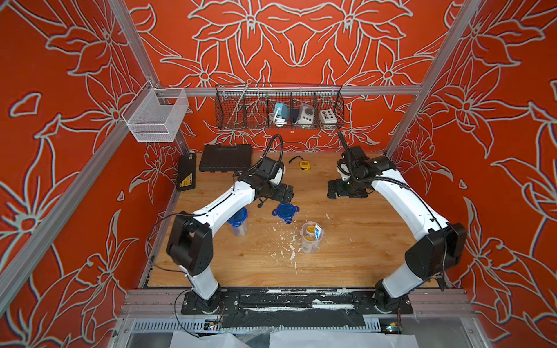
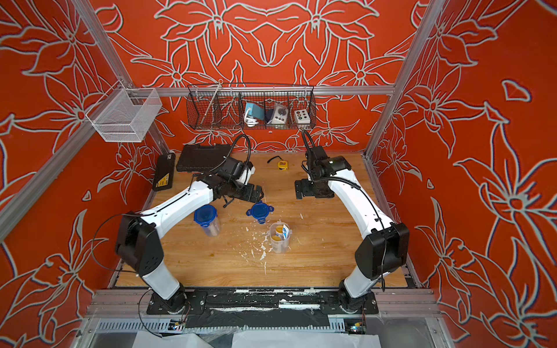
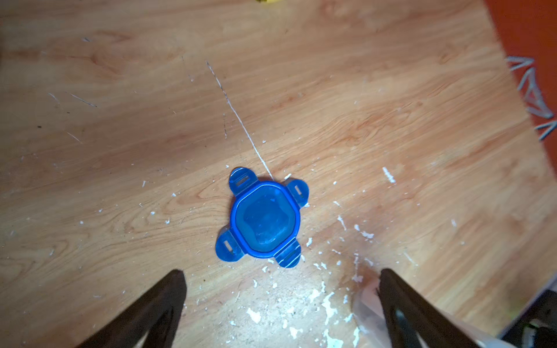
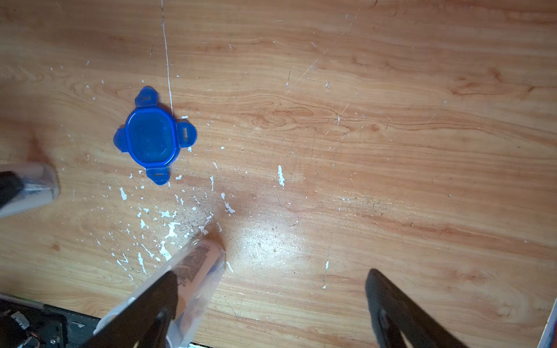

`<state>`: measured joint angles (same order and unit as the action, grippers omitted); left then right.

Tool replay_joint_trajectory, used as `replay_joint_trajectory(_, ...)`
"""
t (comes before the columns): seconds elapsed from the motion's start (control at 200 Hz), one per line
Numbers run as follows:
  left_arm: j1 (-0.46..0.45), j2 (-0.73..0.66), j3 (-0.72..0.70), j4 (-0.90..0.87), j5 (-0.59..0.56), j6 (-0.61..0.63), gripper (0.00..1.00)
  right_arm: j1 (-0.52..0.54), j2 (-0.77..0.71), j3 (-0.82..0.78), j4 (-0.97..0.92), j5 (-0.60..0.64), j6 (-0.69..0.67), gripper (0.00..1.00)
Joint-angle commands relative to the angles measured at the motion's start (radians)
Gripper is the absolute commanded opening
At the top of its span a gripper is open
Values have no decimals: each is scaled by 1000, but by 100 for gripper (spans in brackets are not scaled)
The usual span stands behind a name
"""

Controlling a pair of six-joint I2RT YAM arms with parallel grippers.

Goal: Pack away toiletry kits
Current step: Pick up the lid from the center of the board.

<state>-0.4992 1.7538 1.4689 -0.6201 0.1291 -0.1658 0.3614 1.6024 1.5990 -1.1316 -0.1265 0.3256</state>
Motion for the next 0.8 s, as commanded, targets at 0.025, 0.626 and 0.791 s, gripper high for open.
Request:
replay_joint_trajectory(0.025,-13,90,45,-144,-46,102,98,-30,-76,-81,24,-26,17,98)
replay_joint_trajectory(0.626,-38,323,160,-109,-59,281,98,-77,-196,-233,33,-74,21,98)
replay_joint_trajectory(0.791,-47,374,204,-116,-112,290,98,-81,-188,-228,29,-73,23,98)
